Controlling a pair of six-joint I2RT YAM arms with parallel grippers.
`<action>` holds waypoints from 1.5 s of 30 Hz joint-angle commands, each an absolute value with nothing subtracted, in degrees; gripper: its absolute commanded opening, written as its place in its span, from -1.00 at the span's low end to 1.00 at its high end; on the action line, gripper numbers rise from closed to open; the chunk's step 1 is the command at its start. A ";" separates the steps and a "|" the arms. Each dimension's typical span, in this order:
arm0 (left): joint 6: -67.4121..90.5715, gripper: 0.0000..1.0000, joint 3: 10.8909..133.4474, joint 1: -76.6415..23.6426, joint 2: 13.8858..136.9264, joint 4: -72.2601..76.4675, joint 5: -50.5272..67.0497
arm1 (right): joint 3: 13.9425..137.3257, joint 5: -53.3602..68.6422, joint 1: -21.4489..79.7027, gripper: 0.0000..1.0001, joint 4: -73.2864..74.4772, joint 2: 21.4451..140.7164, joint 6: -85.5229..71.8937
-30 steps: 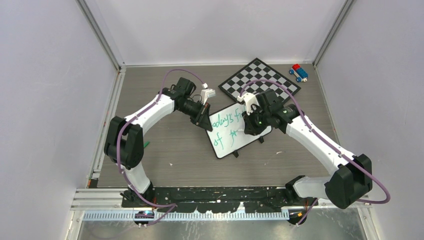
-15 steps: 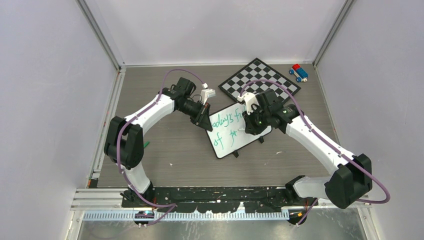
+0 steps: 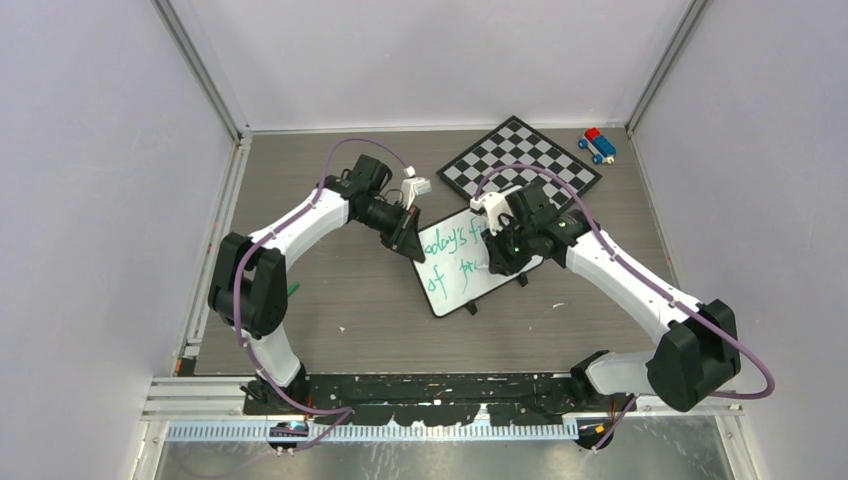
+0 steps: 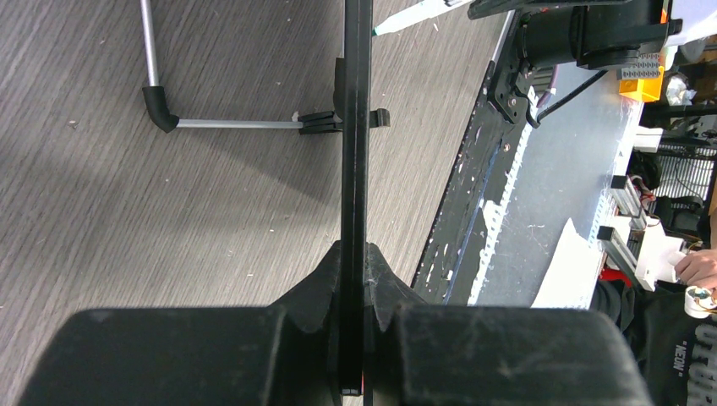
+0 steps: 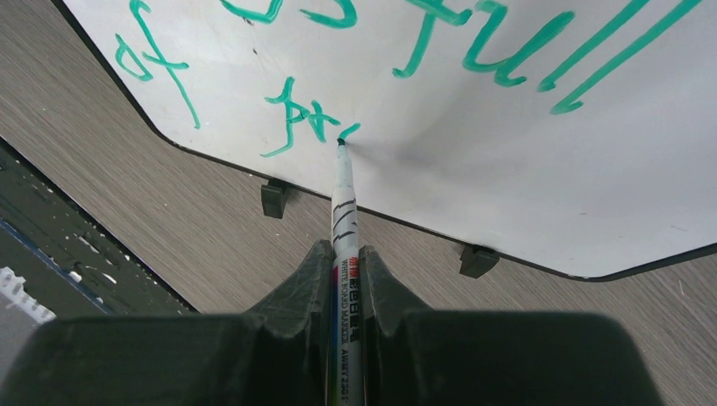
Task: Write a sentence on the whiteboard
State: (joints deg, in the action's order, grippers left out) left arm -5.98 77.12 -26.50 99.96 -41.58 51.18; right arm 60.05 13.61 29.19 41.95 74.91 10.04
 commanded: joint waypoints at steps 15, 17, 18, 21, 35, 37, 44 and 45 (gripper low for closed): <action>-6.09 -1.00 77.72 -26.53 100.25 -41.32 48.60 | 63.33 7.56 29.07 -0.99 39.64 74.43 10.86; -6.07 -1.00 77.62 -26.51 100.09 -41.23 48.60 | 64.06 8.63 29.06 -1.00 39.72 75.14 10.41; -6.06 -1.00 77.63 -26.51 100.10 -41.29 48.60 | 64.27 8.93 29.09 -0.99 39.73 75.53 10.25; -6.19 -1.00 77.62 -26.54 100.02 -41.39 48.60 | 64.60 9.68 29.33 -0.99 39.72 76.02 10.06; -6.24 -1.00 77.58 -26.49 100.28 -41.32 48.56 | 62.58 12.02 30.56 -0.99 40.60 73.63 9.66; -6.25 -1.00 77.46 -26.49 100.15 -41.42 48.54 | 62.58 11.60 30.42 -1.00 40.98 73.06 9.95; -6.35 -1.00 77.27 -26.48 99.76 -41.48 48.43 | 61.37 11.56 28.34 -0.99 42.20 71.76 11.86; -6.42 -1.00 77.32 -26.46 99.81 -41.41 48.50 | 61.04 11.30 28.31 -0.99 42.19 71.92 12.01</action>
State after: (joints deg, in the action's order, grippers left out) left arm -6.02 77.12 -26.50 99.96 -41.58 51.20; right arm 61.93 11.53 29.21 43.33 73.67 10.61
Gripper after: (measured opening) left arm 0.073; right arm 0.176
